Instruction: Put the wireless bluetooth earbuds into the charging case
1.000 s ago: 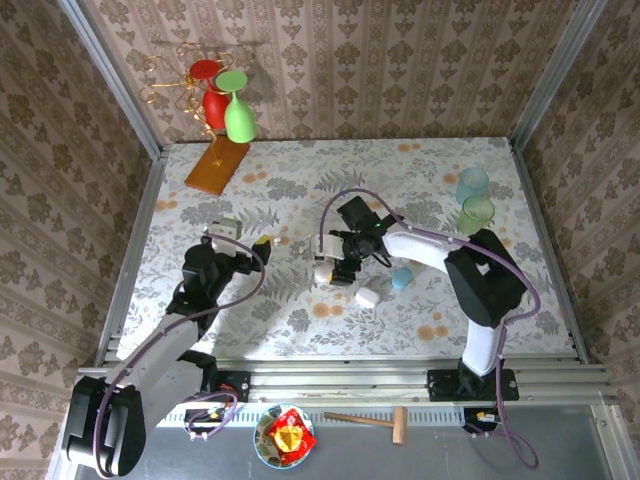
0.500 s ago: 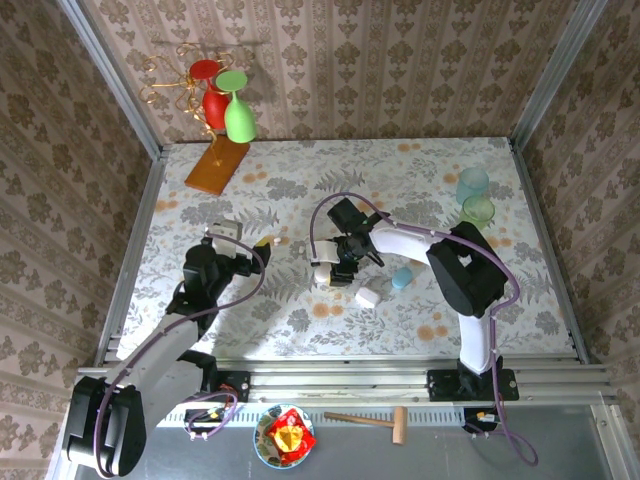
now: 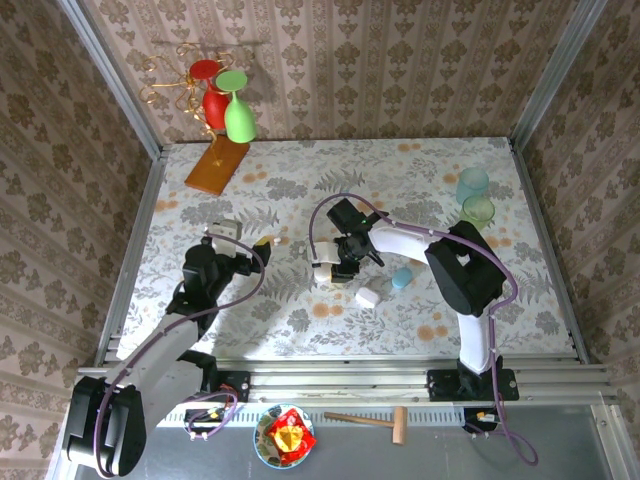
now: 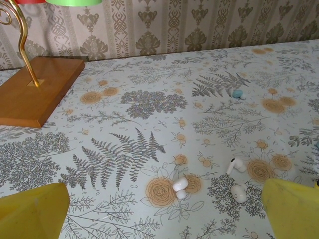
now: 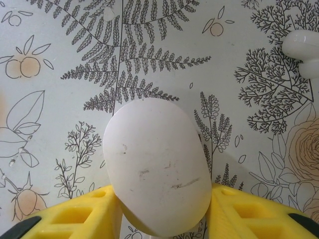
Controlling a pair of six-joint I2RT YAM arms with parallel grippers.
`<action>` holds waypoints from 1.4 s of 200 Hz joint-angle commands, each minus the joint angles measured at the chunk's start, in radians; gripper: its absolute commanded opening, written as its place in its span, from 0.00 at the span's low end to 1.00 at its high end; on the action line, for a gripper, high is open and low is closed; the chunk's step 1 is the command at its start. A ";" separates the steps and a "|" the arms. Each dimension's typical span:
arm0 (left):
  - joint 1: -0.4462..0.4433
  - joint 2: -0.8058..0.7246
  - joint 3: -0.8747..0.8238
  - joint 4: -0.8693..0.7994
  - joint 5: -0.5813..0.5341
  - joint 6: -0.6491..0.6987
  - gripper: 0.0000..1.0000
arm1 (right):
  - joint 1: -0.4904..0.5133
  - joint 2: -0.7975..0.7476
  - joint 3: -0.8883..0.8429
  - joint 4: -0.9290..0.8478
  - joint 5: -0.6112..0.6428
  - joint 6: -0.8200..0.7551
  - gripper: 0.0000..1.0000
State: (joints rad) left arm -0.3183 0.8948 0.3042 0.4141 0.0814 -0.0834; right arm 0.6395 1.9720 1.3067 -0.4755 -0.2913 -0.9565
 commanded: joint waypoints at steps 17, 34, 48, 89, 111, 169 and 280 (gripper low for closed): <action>0.007 0.021 -0.018 0.118 0.113 0.038 1.00 | -0.023 -0.079 -0.020 0.010 -0.036 0.058 0.44; -0.004 0.053 -0.020 0.194 0.180 0.088 1.00 | -0.049 -0.131 -0.048 0.031 -0.069 0.085 0.44; -0.016 0.093 -0.022 0.278 0.233 0.130 1.00 | -0.070 -0.174 -0.070 0.044 -0.096 0.113 0.43; -0.054 0.227 0.042 0.370 0.550 0.267 1.00 | -0.124 -0.294 -0.106 0.005 -0.149 0.174 0.42; -0.106 0.304 0.101 0.327 0.687 0.334 1.00 | -0.144 -0.363 -0.125 -0.020 -0.193 0.201 0.39; -0.194 0.554 0.185 0.552 0.811 0.228 0.92 | -0.146 -0.487 -0.149 -0.014 -0.305 0.238 0.39; -0.240 0.652 0.251 0.647 0.831 0.163 0.73 | -0.142 -0.518 -0.136 -0.026 -0.361 0.257 0.39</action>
State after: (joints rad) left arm -0.5468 1.5646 0.5304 1.0832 0.8726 0.0734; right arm 0.4942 1.4853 1.1740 -0.4767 -0.6140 -0.7174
